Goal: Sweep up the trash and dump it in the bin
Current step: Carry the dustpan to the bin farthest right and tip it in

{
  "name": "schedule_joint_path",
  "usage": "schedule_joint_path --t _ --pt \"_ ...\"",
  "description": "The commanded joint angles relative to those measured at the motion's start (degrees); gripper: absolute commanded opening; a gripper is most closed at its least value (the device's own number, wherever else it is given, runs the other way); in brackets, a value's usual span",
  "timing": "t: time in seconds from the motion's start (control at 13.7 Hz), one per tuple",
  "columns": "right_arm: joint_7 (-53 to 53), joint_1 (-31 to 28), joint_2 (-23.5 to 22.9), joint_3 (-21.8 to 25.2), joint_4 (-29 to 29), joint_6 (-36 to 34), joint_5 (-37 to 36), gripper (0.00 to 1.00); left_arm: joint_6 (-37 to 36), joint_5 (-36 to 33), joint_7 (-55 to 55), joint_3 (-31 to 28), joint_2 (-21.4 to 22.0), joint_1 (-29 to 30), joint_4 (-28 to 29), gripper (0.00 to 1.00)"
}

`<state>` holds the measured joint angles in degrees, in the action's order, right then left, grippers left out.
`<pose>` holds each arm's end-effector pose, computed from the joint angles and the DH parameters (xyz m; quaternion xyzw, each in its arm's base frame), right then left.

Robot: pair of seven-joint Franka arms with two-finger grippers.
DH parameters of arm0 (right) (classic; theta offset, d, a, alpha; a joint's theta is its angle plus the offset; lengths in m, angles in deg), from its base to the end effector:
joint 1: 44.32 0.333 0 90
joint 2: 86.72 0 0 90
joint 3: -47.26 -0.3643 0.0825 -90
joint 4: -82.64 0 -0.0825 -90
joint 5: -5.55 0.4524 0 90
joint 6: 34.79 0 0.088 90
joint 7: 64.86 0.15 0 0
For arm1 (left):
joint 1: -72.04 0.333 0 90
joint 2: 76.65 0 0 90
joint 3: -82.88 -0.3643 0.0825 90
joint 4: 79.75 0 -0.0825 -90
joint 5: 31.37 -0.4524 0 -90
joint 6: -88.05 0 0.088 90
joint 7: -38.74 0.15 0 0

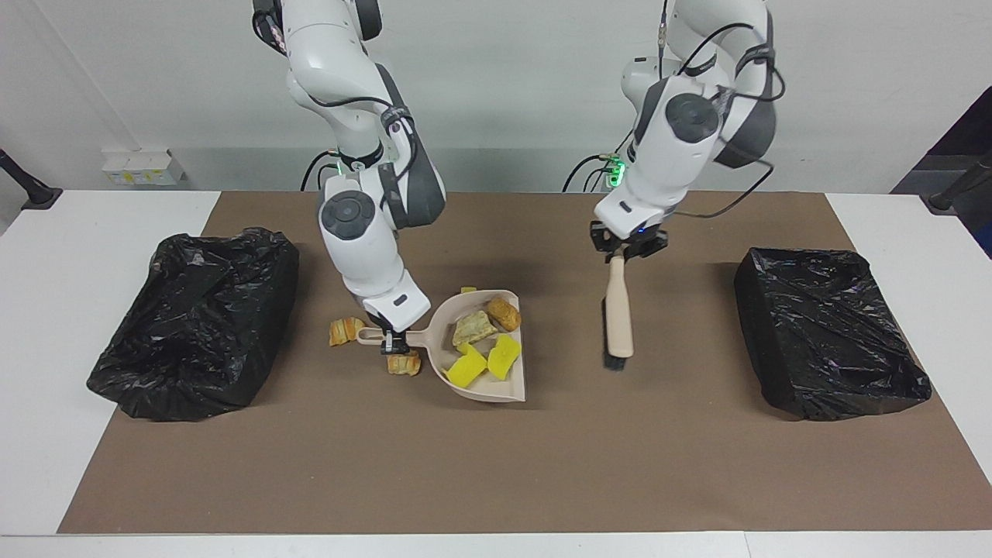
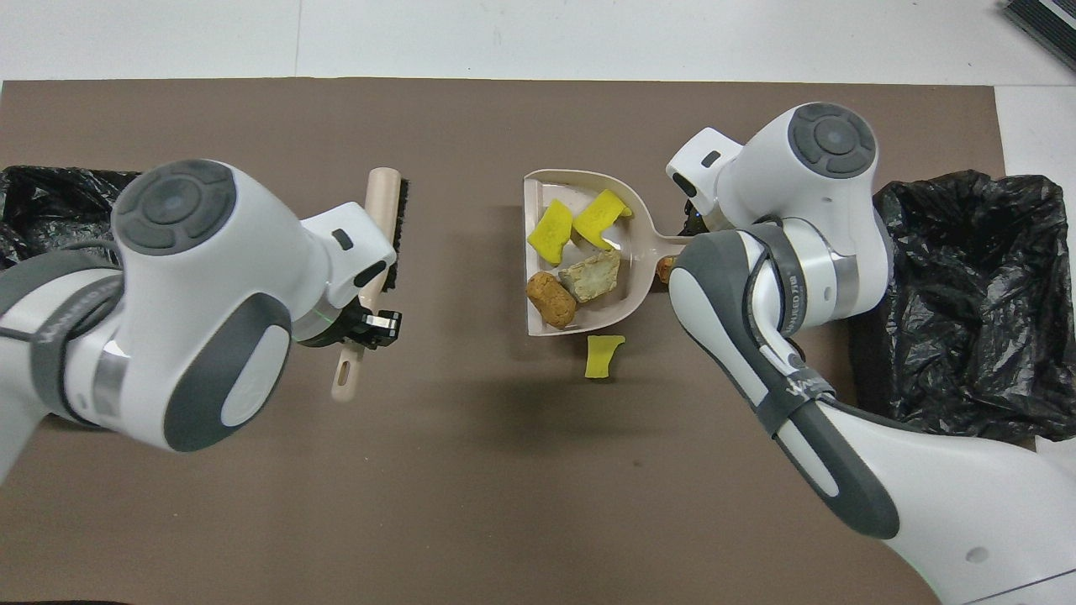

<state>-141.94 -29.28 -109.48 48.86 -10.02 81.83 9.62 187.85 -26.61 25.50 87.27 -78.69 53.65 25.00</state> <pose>0.7296 0.1833 0.3695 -0.7138 -0.6998 -0.0230 0.0170 0.5690 -0.2504 0.4834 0.9946 -0.0735 -0.0708 0.0209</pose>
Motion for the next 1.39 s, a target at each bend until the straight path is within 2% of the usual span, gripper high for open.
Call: schedule_joint_path --t 0.0,0.15,0.29,0.44,0.59,0.66,0.73,0.88,1.1,1.32 --pt "-3.95 -4.30 2.97 -0.54 1.34 -4.10 0.86 0.00 -3.99 -2.81 -5.19 0.44 5.09 -0.23 4.31 0.00" --pt "-5.88 -7.82 4.47 -0.28 1.43 -5.60 0.41 0.00 -2.42 -2.92 -10.82 0.88 10.53 -2.94 12.46 0.00" --pt "-7.64 -11.33 5.96 0.07 1.43 -7.01 -0.46 0.00 3.35 -2.92 -14.33 0.97 16.24 -7.16 21.07 0.00" --pt "-9.13 -16.07 8.16 -0.10 1.52 -8.32 -4.06 0.00 6.02 -2.74 -21.36 0.97 18.72 -12.51 24.45 0.00" --pt "-13.17 -20.90 9.65 -0.02 1.52 -11.13 -4.60 0.00 6.72 -2.57 -24.18 0.97 17.60 -16.74 24.72 0.00" --pt "-15.80 -23.19 10.18 0.07 1.43 -11.58 -4.77 0.00 9.60 -2.57 -26.90 0.97 14.02 -19.20 25.33 0.00" --pt "-19.48 -25.65 10.54 0.07 1.43 -11.76 -5.04 0.00 14.94 -2.57 -28.67 1.06 11.81 -21.14 27.42 0.00" --pt "-25.29 -30.49 10.71 0.07 1.43 -11.85 -8.80 0.00 24.71 -0.30 -29.12 1.06 10.57 -25.09 32.26 0.00" --pt "-30.84 -35.15 11.33 0.07 1.26 -11.41 -15.31 0.00 25.62 0.95 -28.60 1.06 9.50 -25.55 33.77 0.00" --pt "-30.86 -37.45 11.95 0.07 0.64 -10.71 -23.82 0.00 26.59 2.87 -28.42 1.06 10.12 -25.99 35.52 0.00"
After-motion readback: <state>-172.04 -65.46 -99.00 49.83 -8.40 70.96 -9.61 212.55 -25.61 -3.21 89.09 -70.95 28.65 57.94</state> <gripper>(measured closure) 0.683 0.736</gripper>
